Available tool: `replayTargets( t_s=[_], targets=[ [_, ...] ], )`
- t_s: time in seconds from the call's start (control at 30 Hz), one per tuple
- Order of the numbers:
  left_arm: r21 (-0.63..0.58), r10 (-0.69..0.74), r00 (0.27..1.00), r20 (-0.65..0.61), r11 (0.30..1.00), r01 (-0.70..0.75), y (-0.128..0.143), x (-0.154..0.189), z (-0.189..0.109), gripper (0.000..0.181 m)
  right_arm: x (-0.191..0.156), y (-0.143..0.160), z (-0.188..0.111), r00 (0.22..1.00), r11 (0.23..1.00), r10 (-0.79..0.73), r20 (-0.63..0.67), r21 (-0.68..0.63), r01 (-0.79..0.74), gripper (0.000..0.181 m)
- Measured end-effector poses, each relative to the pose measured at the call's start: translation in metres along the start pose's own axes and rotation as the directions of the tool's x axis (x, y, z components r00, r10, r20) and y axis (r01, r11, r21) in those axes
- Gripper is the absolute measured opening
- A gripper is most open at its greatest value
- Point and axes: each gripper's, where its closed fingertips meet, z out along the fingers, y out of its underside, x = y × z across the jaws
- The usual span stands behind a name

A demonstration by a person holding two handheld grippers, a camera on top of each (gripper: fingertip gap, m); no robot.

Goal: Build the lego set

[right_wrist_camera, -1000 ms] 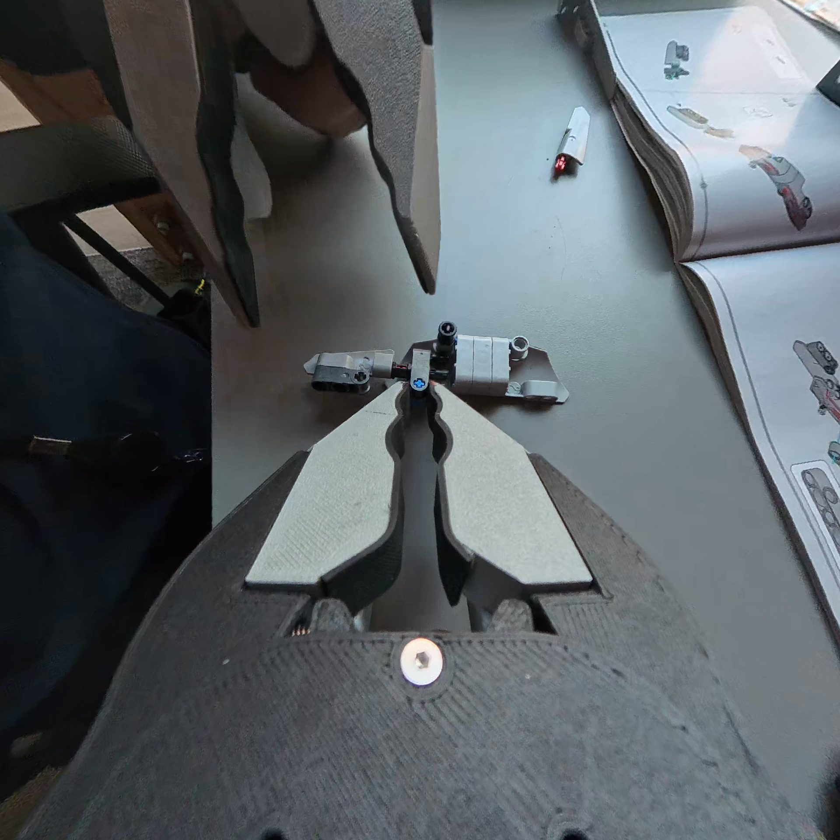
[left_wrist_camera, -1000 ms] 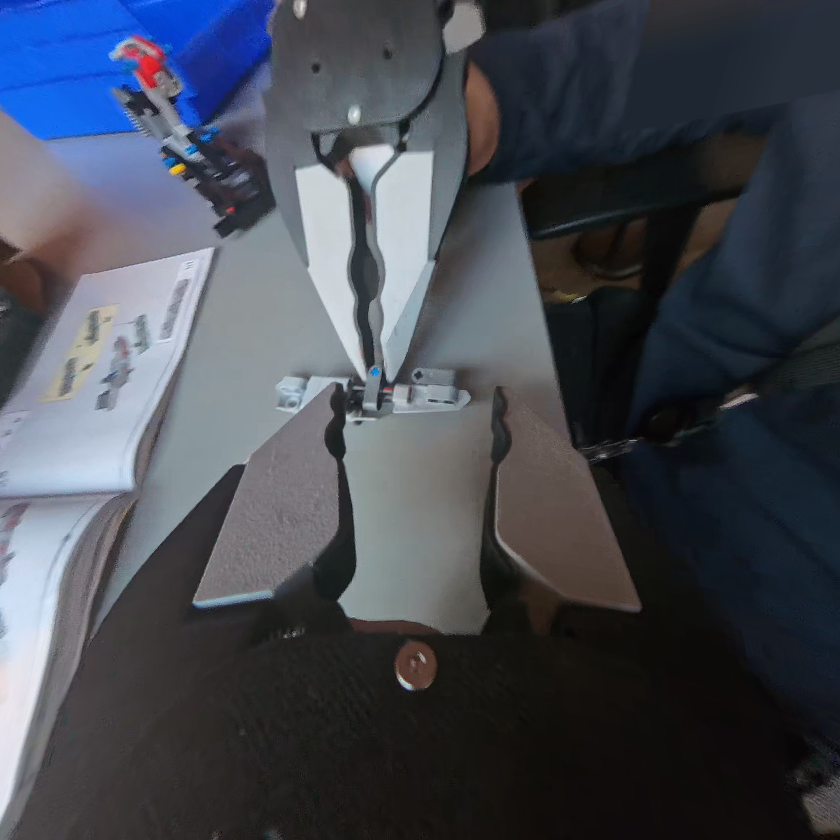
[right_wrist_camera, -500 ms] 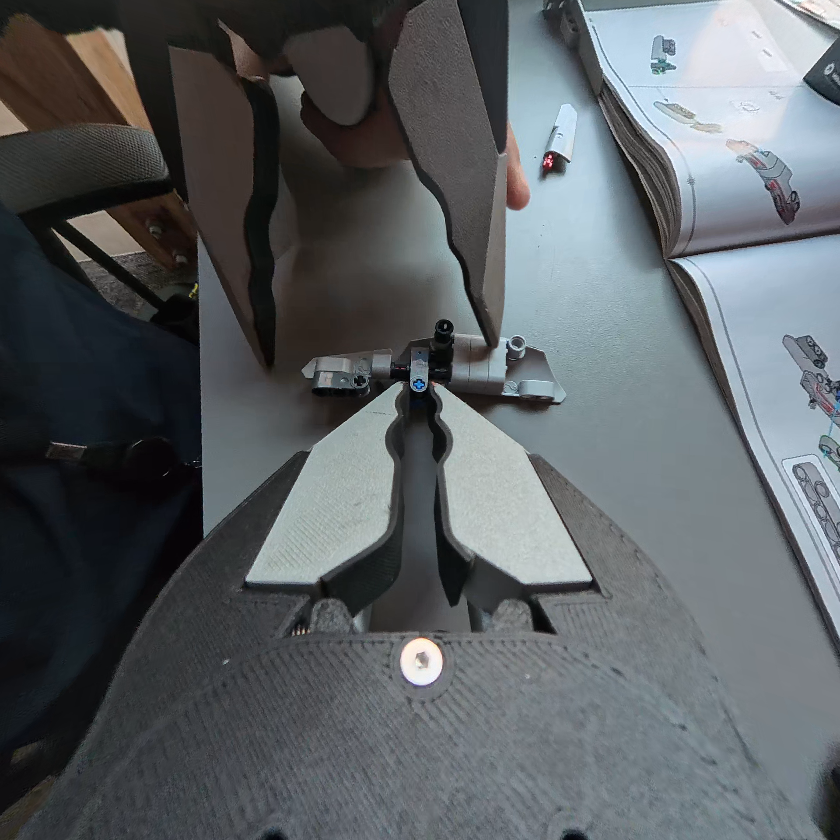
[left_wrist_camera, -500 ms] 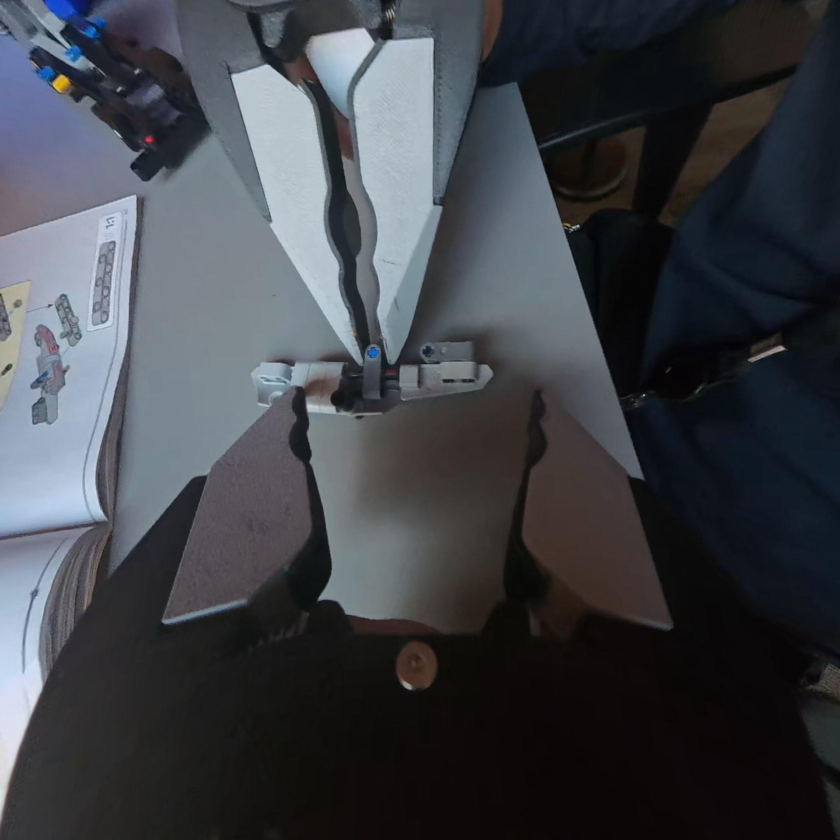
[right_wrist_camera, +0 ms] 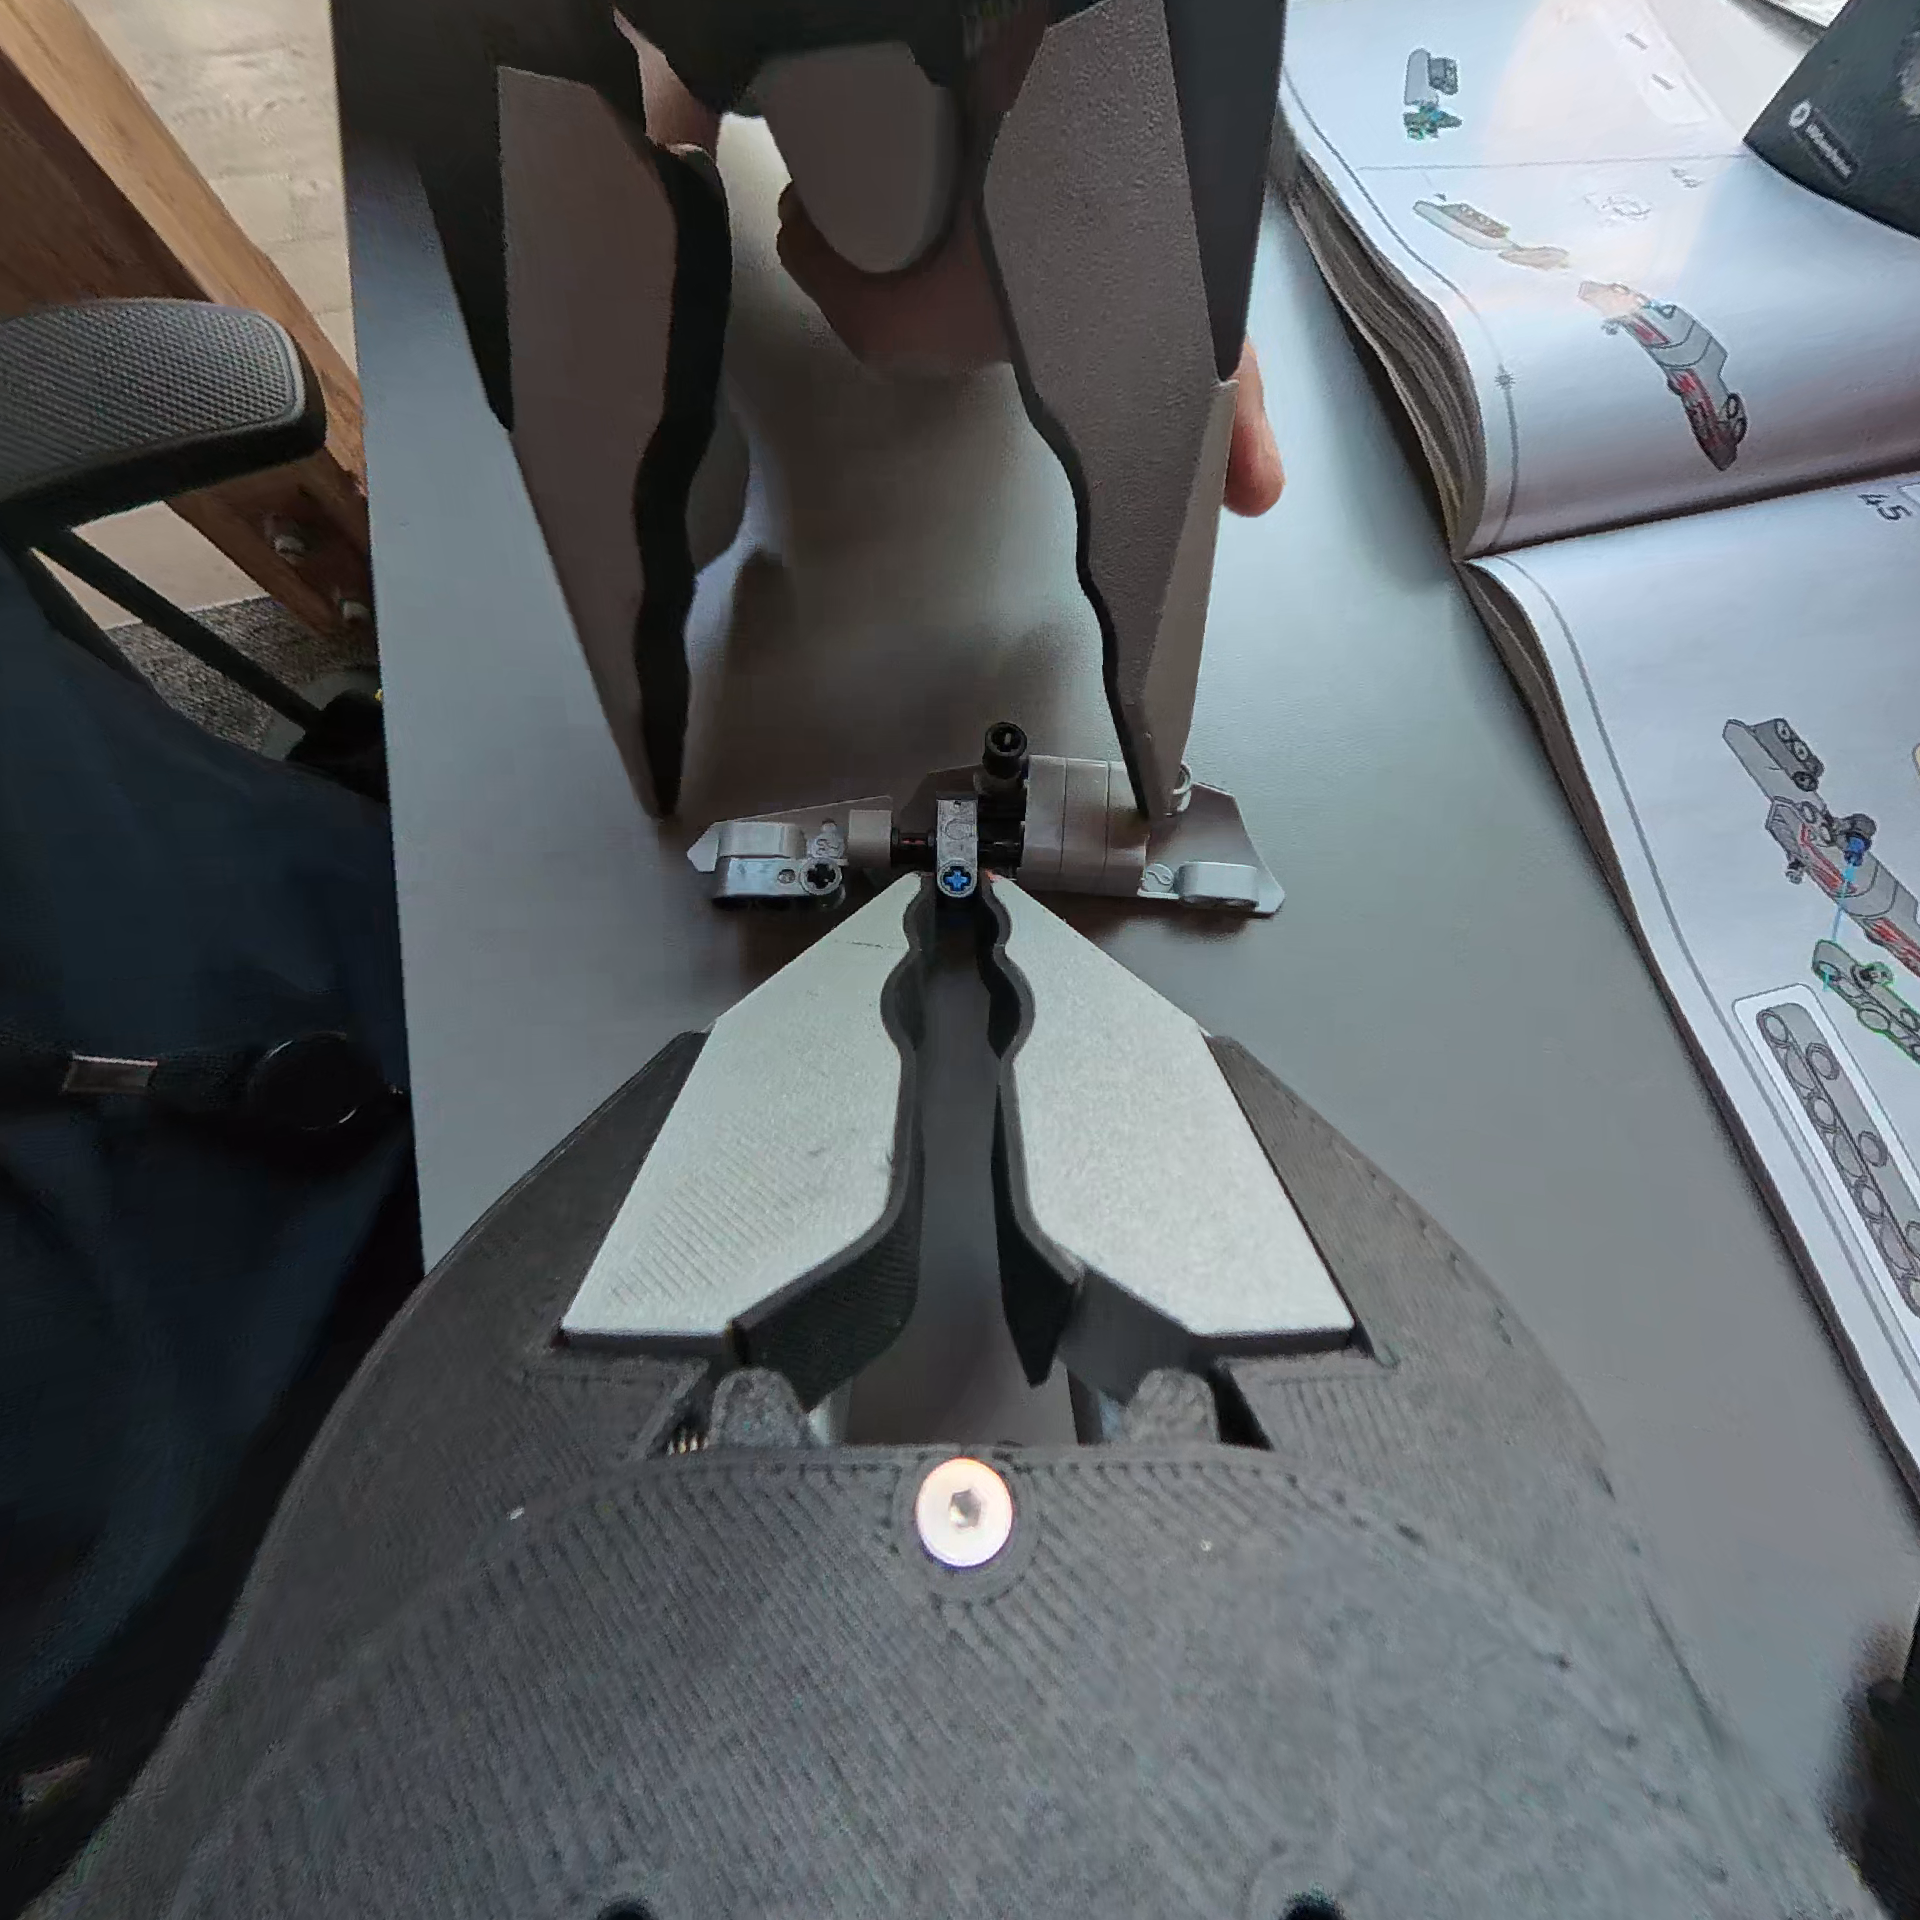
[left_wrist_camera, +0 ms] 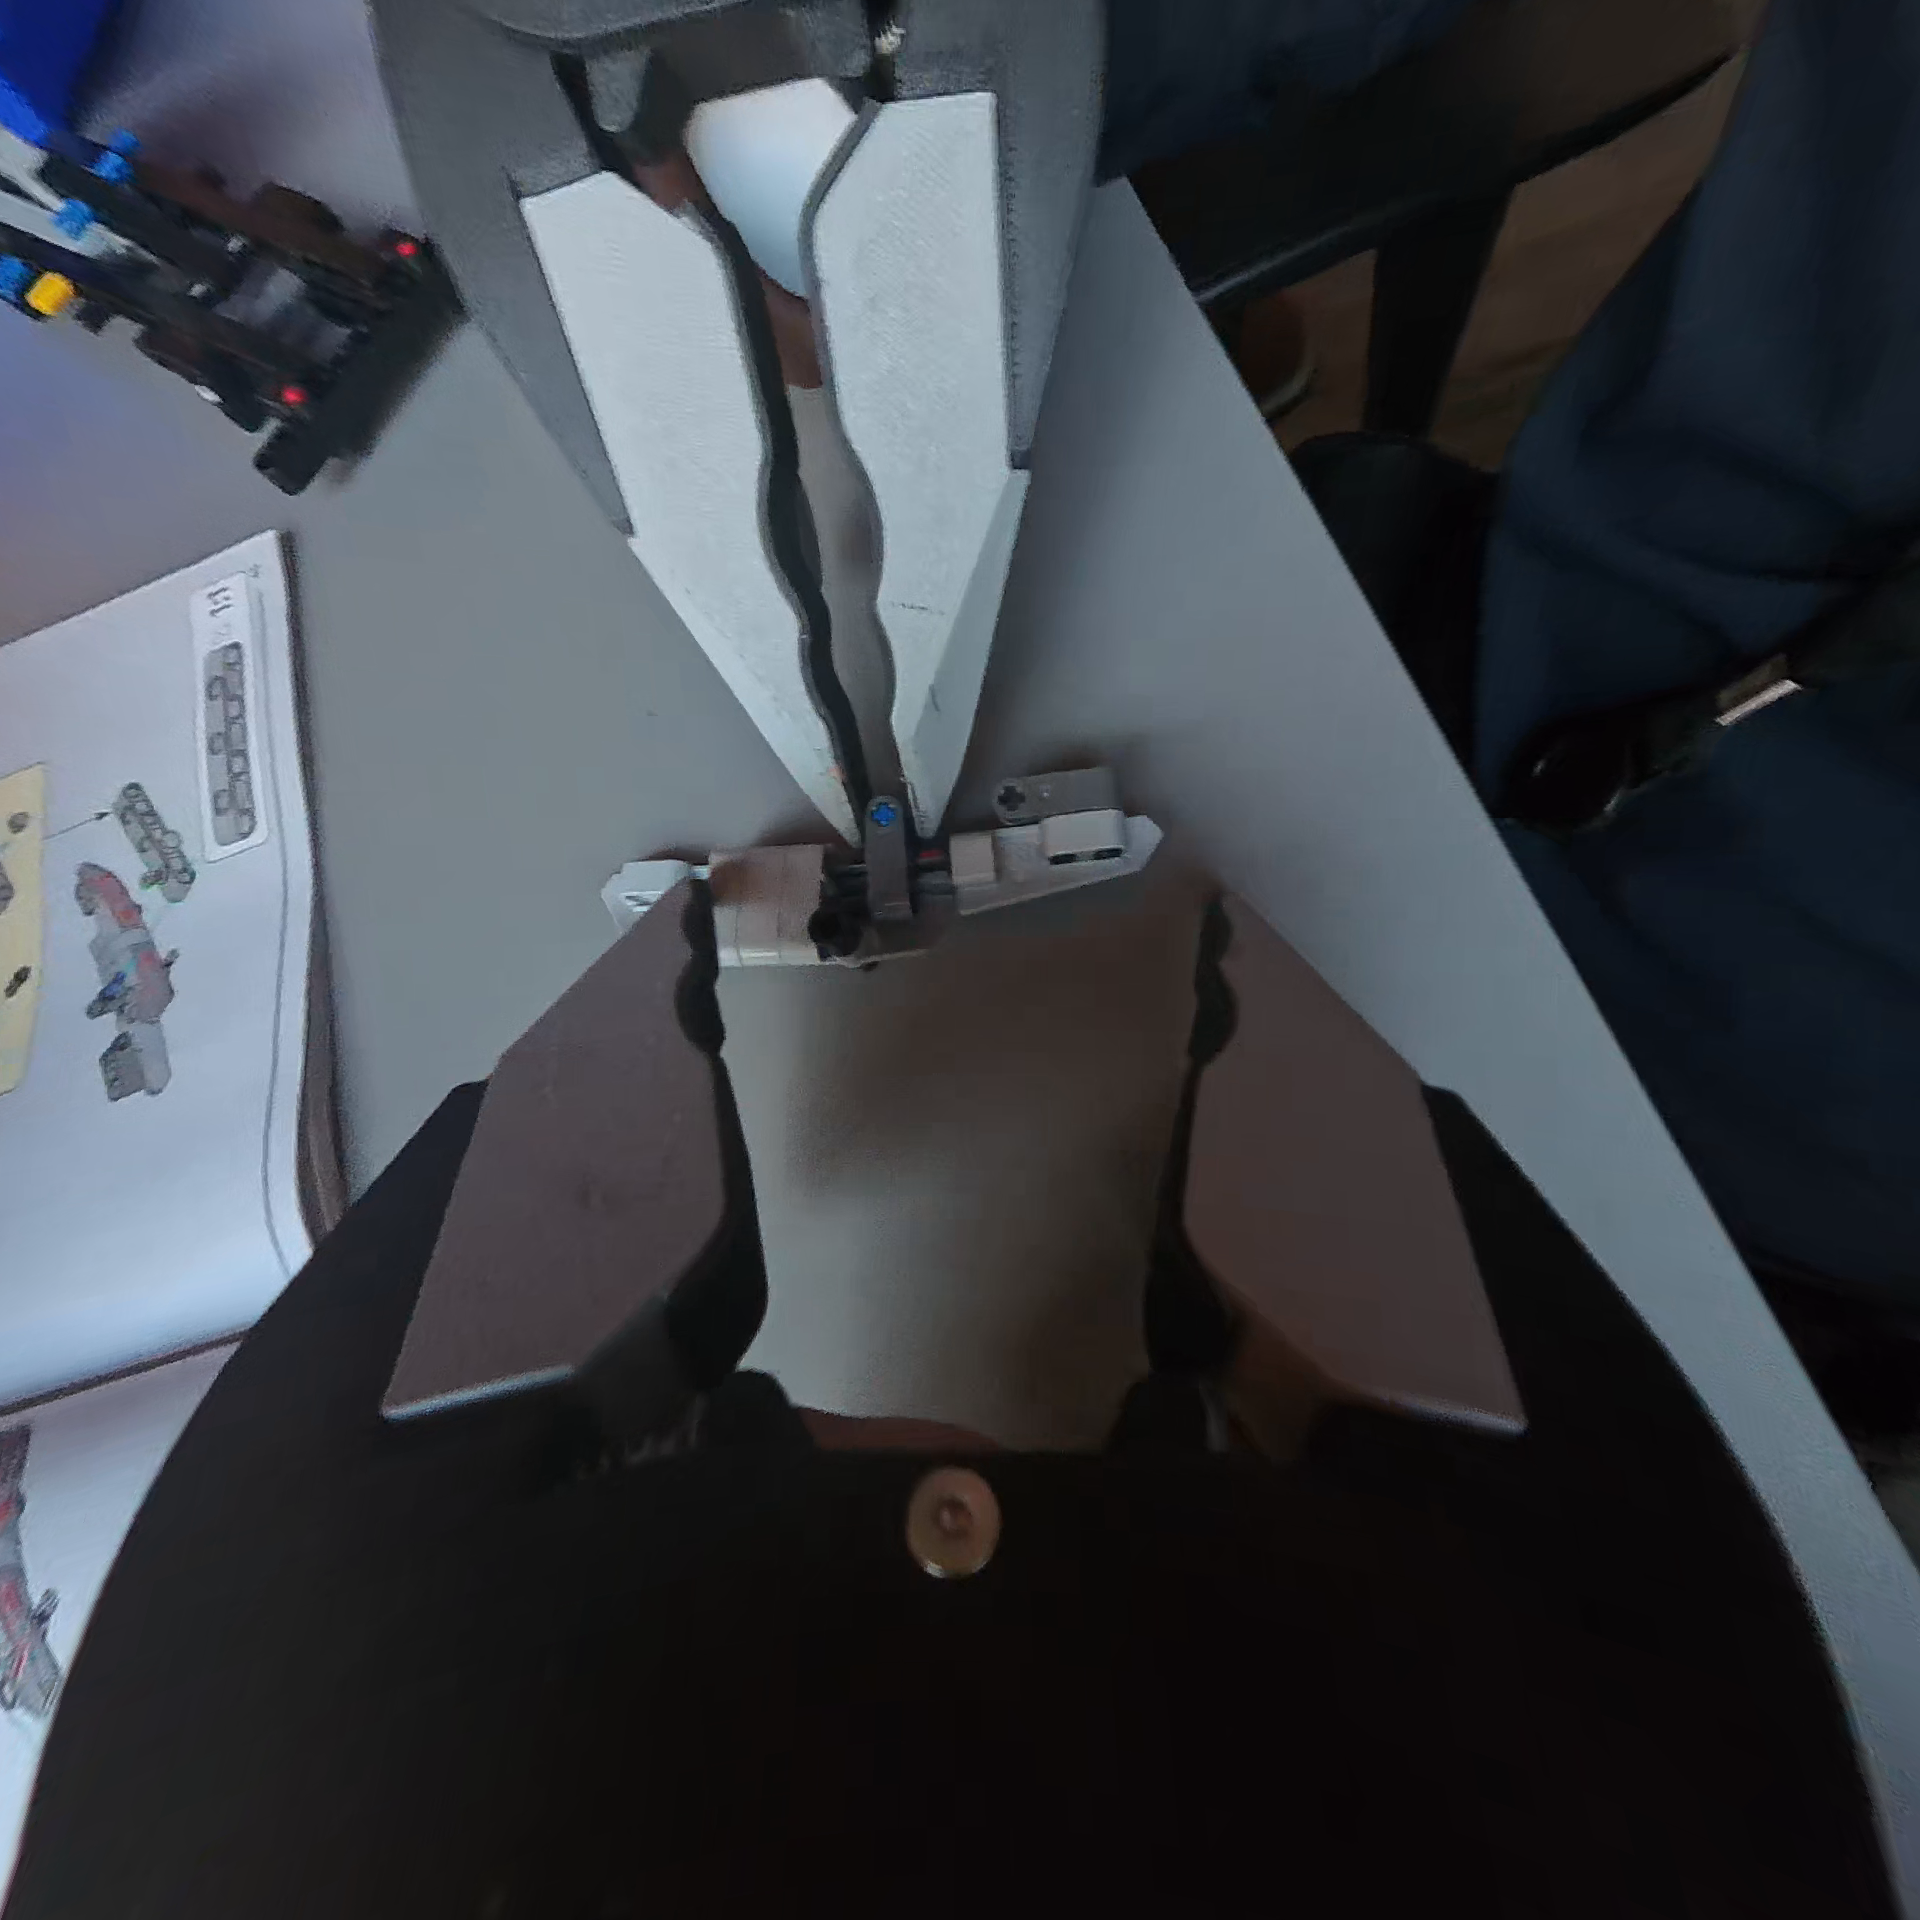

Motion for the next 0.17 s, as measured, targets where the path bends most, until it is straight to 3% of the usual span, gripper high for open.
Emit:
replayTargets(
  t_s=[0.03,0.17],
  targets=[
    [0.003,-0.008,1.0,0.013,1.0,0.008,0.0,-0.0019,-0.0001,0.087,0.0007,0.0002,0.0,1.0,1.0,0.003,-0.004,-0.001,-0.003,0.004],
    [0.001,-0.037,0.998,0.047,0.999,0.037,0.0012,-0.0018,-0.0013,0.089,0.0027,0.0004,-0.0001,1.0,1.0,0.021,-0.005,-0.001,-0.021,0.004]
  ],
)
